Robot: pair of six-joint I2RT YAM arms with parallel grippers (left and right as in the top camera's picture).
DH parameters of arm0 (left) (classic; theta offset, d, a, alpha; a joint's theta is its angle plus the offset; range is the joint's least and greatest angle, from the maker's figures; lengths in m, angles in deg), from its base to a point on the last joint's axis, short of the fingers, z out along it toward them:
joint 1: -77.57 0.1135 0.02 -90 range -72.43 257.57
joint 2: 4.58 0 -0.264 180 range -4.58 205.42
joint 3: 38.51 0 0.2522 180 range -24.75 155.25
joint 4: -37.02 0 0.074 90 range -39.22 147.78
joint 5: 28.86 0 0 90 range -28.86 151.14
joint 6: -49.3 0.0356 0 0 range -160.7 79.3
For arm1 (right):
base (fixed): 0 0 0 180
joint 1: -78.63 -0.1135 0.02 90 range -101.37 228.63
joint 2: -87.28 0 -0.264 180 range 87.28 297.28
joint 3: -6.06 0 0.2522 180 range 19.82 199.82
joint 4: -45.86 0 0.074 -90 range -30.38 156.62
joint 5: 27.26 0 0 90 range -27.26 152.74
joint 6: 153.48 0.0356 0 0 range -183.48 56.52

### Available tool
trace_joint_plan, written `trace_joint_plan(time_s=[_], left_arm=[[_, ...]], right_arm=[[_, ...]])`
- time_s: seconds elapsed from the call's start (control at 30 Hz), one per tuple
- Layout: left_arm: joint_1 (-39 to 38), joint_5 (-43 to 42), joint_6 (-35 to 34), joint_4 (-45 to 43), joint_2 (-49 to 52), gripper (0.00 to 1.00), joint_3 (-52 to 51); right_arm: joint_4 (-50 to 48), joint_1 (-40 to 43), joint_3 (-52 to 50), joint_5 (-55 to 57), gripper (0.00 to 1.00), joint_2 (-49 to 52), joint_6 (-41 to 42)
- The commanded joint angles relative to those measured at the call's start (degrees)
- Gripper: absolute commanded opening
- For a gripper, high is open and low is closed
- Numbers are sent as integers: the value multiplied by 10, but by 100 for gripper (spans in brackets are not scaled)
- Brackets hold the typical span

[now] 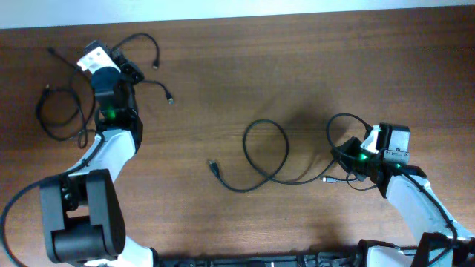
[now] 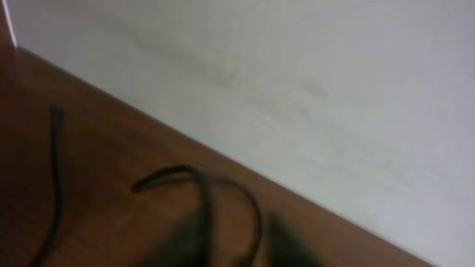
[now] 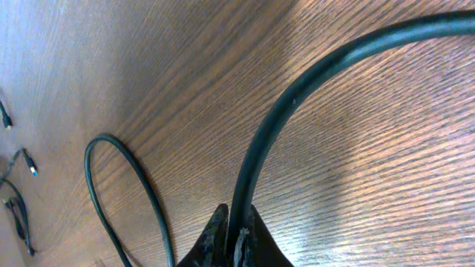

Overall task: Untangle cables
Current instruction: 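Lay the cable at the upper left and open the left gripper, then move the left gripper to the last cable near the right gripper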

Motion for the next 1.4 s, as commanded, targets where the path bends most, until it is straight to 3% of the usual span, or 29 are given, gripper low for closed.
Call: trace_joint_plan(time_s=[0.0, 0.17, 0.33, 0.47, 0.6, 0.87, 0.9, 0.93, 0.97, 1.07, 1.17, 1.37], left_arm=[[0, 4, 3, 19, 0, 99, 6], [-4, 4, 3, 78, -68, 99, 7], [-26, 4, -17, 229, -170, 99, 10], [-67, -21, -94, 381, -242, 99, 10], [-119, -158, -95, 426, -248, 99, 10], [-192, -196, -93, 466, -244, 99, 10], [-199, -199, -90, 470, -244, 99, 10], [-212, -204, -71, 483, -244, 99, 10], [-219, -216, -49, 490, -244, 99, 10], [-247, -260, 29, 503, -243, 99, 10], [-287, -267, 106, 516, -235, 99, 10], [-376, -267, 243, 508, -174, 99, 10]], right_arm=[[0, 2, -1, 1, 7, -6, -8], [0, 2, -1, 1, 10, -6, -8], [0, 2, -1, -11, 10, -6, -8], [-1, 2, -1, -78, 9, -6, -9], [-42, -28, -1, -138, 9, -6, -8], [-222, -174, -1, -92, 10, -6, -1], [-240, -185, -1, -83, 17, -6, 0], [-264, -189, -1, -74, 50, -6, 0], [-271, -184, 1, -74, 69, -7, 0], [-271, -147, 5, -78, 91, -19, 17], [-262, -70, 5, -108, 97, -51, 40], [-192, 71, 5, -187, 99, -114, 37]])
